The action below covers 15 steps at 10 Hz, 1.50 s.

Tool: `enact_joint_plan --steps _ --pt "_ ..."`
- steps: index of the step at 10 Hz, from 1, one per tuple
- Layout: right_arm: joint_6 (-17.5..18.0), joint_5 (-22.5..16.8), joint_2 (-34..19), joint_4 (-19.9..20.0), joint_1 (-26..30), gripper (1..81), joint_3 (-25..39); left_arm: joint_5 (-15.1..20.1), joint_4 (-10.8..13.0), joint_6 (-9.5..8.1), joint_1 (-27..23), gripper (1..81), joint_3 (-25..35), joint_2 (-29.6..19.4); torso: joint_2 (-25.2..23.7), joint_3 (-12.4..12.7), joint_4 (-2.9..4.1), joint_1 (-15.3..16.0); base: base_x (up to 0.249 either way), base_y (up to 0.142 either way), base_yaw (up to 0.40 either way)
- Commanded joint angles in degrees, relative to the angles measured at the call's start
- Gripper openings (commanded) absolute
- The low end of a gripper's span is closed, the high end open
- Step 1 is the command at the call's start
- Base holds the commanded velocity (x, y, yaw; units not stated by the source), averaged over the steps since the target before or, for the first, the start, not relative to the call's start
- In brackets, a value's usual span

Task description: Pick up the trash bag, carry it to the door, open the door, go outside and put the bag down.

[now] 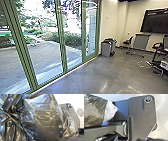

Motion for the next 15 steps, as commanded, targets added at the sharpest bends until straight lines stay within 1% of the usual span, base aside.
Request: enact_joint_plan --steps 1,15 --pt "0.0 -3.0 -0.1 -0.1 2.7 81.1 0.2 2.8 0.3 0.54 -3.2 1.0 0.2 0.2 0.0 0.0 0.00 0.0 0.183 -0.077 0.000" --pt "0.0 -3.0 0.0 -0.1 2.7 81.1 0.0 2.8 0.5 0.63 -3.2 1.0 0.2 0.2 0.0 0.0 0.00 0.0 0.184 -0.075 0.000"
